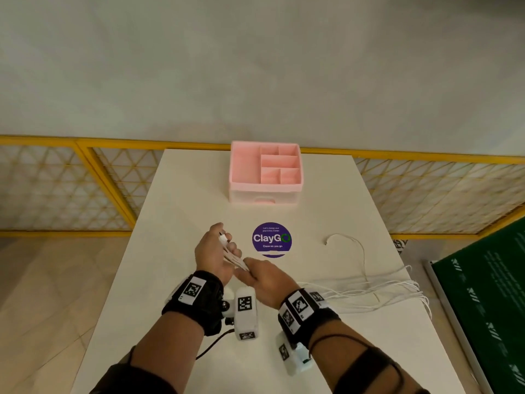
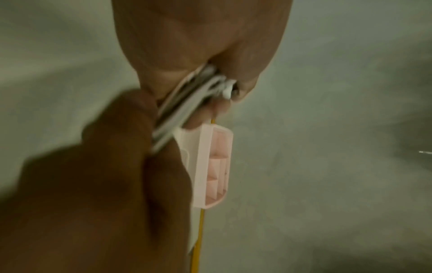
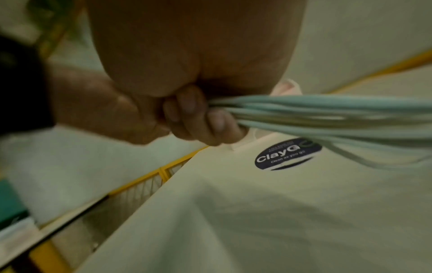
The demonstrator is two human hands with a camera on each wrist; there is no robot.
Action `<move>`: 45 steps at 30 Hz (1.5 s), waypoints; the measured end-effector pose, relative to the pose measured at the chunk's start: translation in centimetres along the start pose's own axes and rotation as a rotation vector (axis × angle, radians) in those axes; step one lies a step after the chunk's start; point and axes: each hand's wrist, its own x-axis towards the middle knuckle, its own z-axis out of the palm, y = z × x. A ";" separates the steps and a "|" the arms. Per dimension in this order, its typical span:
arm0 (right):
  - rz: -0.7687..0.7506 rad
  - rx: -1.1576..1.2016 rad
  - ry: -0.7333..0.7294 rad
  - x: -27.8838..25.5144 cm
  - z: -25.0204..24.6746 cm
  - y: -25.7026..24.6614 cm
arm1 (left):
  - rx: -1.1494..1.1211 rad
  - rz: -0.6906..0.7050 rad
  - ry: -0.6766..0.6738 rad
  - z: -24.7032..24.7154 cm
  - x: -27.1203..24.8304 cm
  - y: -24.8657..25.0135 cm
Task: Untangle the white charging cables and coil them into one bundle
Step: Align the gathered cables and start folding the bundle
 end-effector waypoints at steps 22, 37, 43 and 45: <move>0.158 0.277 -0.215 -1.8 -6.3 1.8 | 1.956 0.604 -0.901 -1.4 -0.6 0.0; 0.130 0.291 -0.343 -2.2 -11.4 1.9 | 1.187 -0.073 -0.987 0.5 -2.4 -0.6; 0.098 0.316 -0.179 -1.5 -12.9 0.4 | 0.848 -0.157 -0.862 0.8 -3.8 -3.0; 0.076 0.263 -0.102 -1.3 -12.7 0.1 | 0.841 -0.182 -0.824 0.8 -4.4 -3.8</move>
